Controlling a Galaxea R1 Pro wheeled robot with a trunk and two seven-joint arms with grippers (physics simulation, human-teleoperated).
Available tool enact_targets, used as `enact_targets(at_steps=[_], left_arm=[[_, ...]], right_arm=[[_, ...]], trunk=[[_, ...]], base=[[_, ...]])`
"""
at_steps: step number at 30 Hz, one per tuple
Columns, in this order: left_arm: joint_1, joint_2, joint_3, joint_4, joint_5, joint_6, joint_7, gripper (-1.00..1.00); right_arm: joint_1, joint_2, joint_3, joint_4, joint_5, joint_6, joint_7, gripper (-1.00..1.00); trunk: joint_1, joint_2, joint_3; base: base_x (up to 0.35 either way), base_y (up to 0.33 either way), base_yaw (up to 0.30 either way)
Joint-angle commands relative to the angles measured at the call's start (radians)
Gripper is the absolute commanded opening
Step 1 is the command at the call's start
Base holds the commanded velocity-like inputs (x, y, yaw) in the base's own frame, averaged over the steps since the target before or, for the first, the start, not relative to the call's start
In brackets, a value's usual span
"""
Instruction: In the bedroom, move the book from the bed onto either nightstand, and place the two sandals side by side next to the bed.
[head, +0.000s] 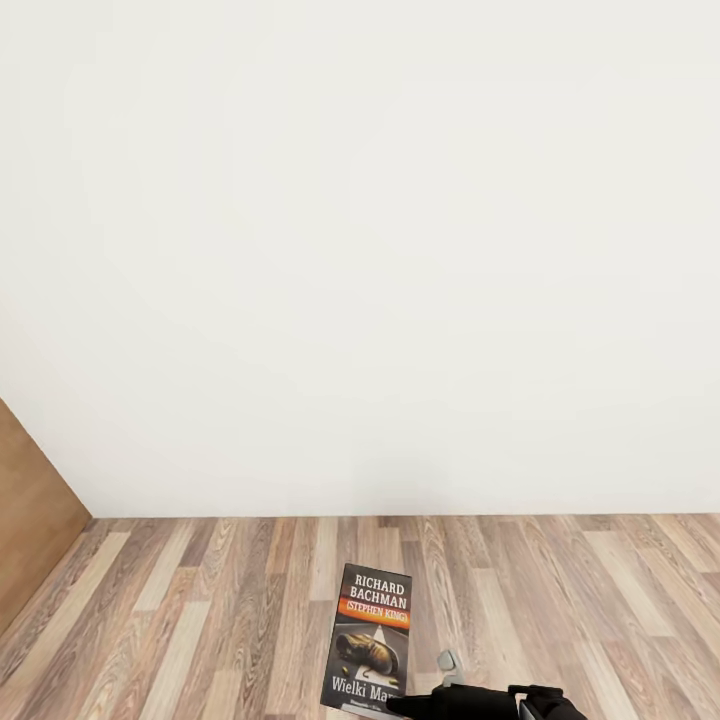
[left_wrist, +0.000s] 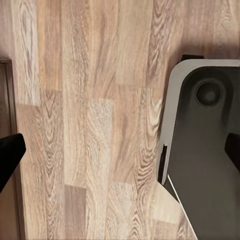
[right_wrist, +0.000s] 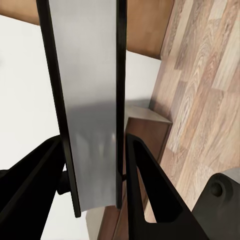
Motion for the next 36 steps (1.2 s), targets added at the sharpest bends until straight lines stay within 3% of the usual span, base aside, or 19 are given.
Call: enact_targets(at_steps=[1,12,36], left_arm=[[-0.001,0.000,-0.001,0.001,0.008,-0.004,0.000,1.00],[-0.001,0.000,-0.001,0.000,0.008,-0.005,0.000,1.00],[-0.001,0.000,0.000,0.000,0.008,-0.005,0.000,1.00]], right_arm=[[-0.001,-0.001,0.008,-0.001,-0.012,0.009,0.000,-1.00],[-0.001,-0.002,0.007,-0.001,-0.013,0.009,0.000,-1.00],[-0.001,-0.003,0.007,-0.002,-0.013,0.009,0.001,-1.00]], trunk=[[0.001,-0.002,-0.002],[0.001,-0.002,-0.002],[0.001,-0.002,-0.002]], base=[[0.149,0.013,0.000],[0.055,0.005,-0.061],[0.034,0.027,-0.257]])
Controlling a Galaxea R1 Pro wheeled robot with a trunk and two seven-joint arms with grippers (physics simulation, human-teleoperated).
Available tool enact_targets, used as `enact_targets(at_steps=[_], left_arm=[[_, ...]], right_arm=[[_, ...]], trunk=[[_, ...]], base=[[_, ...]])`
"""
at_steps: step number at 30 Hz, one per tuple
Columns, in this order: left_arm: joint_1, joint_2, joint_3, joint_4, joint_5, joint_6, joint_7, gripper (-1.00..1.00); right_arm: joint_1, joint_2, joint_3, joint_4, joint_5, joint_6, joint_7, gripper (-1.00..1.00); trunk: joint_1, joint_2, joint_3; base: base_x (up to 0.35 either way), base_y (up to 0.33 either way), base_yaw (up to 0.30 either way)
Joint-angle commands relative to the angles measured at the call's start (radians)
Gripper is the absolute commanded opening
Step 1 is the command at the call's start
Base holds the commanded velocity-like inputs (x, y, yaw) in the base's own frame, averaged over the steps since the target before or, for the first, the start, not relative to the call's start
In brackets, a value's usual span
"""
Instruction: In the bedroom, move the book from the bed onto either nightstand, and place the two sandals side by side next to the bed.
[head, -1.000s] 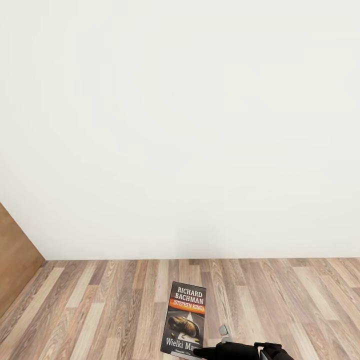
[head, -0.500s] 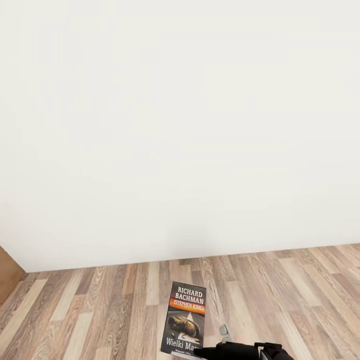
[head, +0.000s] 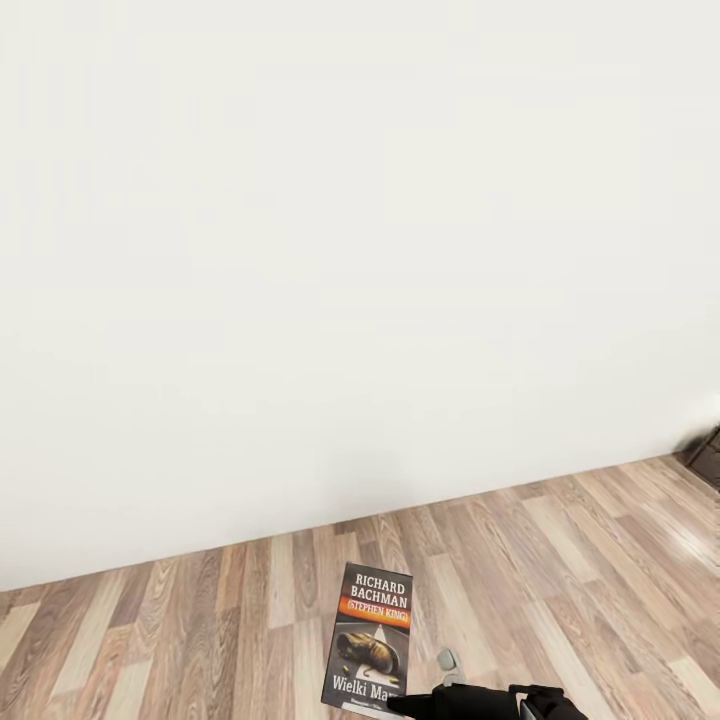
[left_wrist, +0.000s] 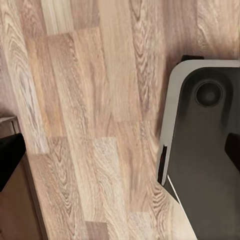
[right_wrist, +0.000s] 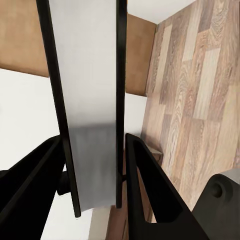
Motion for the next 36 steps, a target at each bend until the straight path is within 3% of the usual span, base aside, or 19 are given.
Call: enact_targets(at_steps=[1,26,36], left_arm=[[-0.001,0.000,-0.001,0.001,0.008,-0.004,-0.001,1.00],[-0.001,0.000,-0.001,0.001,0.008,-0.004,-0.001,1.00],[-0.001,0.000,-0.001,0.001,0.008,-0.003,-0.001,1.00]], right_arm=[[-0.001,-0.001,0.008,0.000,-0.010,0.010,0.000,-1.00],[-0.001,-0.002,0.007,-0.001,-0.011,0.009,0.001,-1.00],[-0.001,-0.001,0.007,-0.001,-0.010,0.011,0.001,-1.00]], trunk=[[0.001,-0.002,-0.002],[0.001,-0.002,-0.002],[0.001,-0.002,-0.002]], base=[[0.137,0.106,-0.121],[0.031,0.022,-0.022],[0.153,0.124,-0.182]])
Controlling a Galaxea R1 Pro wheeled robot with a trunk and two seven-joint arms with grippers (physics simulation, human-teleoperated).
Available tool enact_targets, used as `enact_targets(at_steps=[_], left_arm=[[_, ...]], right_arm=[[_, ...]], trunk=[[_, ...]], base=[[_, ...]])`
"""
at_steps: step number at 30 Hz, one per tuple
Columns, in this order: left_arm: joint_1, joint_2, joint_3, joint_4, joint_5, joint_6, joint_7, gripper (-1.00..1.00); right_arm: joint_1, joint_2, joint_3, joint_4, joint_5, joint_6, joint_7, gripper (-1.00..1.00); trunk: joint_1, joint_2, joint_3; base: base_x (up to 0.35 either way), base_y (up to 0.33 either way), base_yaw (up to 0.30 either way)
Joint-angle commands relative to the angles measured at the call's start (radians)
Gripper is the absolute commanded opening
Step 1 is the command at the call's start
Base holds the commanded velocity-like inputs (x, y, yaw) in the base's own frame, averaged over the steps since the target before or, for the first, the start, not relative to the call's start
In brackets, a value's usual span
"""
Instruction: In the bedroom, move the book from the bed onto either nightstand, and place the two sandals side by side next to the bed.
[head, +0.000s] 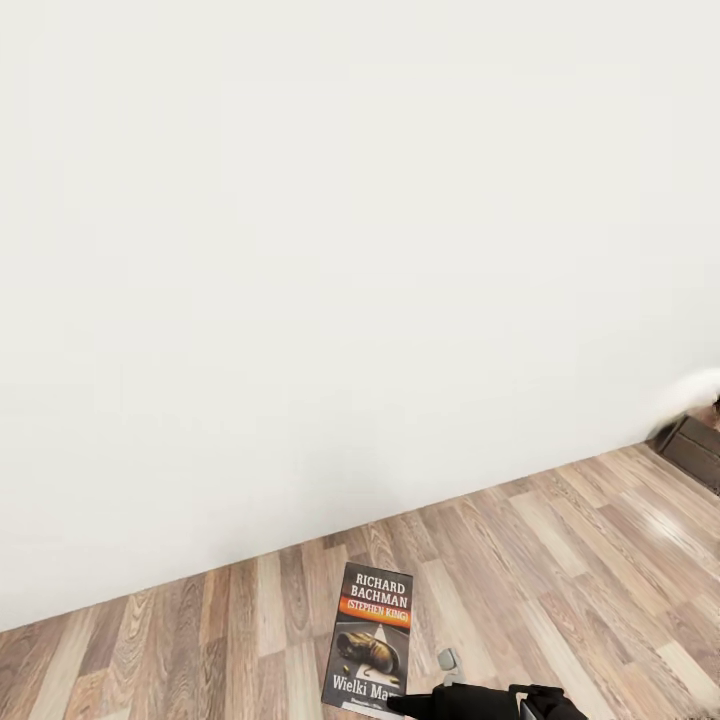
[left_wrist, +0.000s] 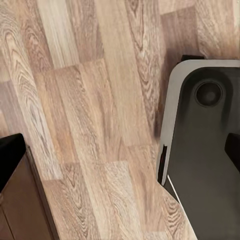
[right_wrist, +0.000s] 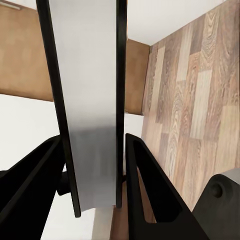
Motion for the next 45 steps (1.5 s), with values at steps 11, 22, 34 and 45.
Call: enact_targets(at_steps=[11,22,34,45], left_arm=[[-0.001,0.000,-0.001,0.001,0.008,-0.004,-0.001,1.00],[-0.001,0.000,-0.001,0.001,0.008,-0.004,-0.001,1.00],[-0.001,0.000,-0.001,0.001,0.008,-0.004,-0.001,1.00],[-0.001,0.000,-0.001,0.001,0.008,-0.004,-0.001,1.00]], right_arm=[[-0.001,-0.001,0.008,0.000,-0.010,0.010,0.000,-1.00],[-0.001,-0.002,0.008,0.000,-0.010,0.010,0.000,-1.00],[-0.001,-0.002,0.008,0.000,-0.010,0.010,0.000,-1.00],[-0.001,-0.002,0.008,0.000,-0.010,0.009,0.000,-1.00]], trunk=[[0.001,-0.002,-0.002],[0.001,-0.002,-0.002],[0.001,-0.002,-0.002],[0.001,-0.002,-0.002]], base=[[0.163,0.139,-0.260],[0.027,0.023,-0.272],[0.003,0.002,-0.274],[0.006,0.038,-0.220]])
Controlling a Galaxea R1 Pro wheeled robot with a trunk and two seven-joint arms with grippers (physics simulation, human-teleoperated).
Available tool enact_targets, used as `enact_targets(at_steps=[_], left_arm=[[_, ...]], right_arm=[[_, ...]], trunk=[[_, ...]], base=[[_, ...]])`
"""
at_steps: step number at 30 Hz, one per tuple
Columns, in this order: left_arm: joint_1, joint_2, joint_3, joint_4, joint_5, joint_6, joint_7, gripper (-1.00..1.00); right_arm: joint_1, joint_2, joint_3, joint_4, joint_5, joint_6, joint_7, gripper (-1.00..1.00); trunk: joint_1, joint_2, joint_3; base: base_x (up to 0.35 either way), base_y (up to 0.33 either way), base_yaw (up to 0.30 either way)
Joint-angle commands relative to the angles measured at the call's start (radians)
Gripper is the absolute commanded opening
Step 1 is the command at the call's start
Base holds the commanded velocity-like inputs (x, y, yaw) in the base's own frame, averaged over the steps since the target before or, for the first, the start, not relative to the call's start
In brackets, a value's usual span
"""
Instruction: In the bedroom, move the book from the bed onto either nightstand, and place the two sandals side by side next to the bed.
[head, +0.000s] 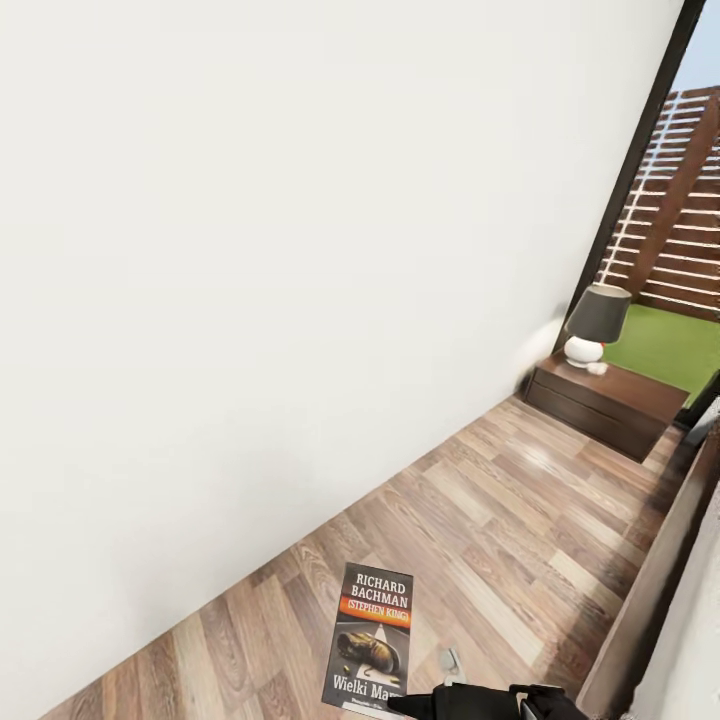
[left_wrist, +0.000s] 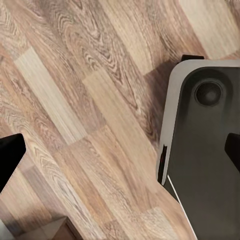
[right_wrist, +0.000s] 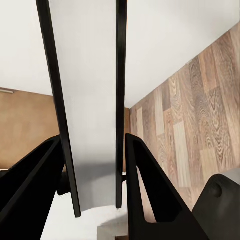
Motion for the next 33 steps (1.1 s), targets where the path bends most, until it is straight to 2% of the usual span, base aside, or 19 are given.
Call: enact_targets(at_steps=[1,12,33], left_arm=[[-0.001,0.000,-0.001,0.001,0.008,-0.004,-0.001,1.00],[-0.001,0.000,-0.001,0.001,0.008,-0.004,-0.001,1.00],[-0.001,0.000,-0.001,0.000,0.008,-0.004,-0.001,1.00]], right_arm=[[-0.001,-0.001,0.008,-0.001,-0.010,0.009,0.000,-1.00],[-0.001,-0.001,0.008,-0.001,-0.010,0.009,0.000,-1.00],[-0.001,-0.001,0.008,-0.001,-0.010,0.009,0.000,-1.00]], trunk=[[0.001,-0.002,-0.002],[0.001,-0.002,0.003],[0.001,-0.002,0.034]], base=[[0.025,0.087,-0.091],[0.010,0.035,-0.036],[0.001,0.002,-0.003]])
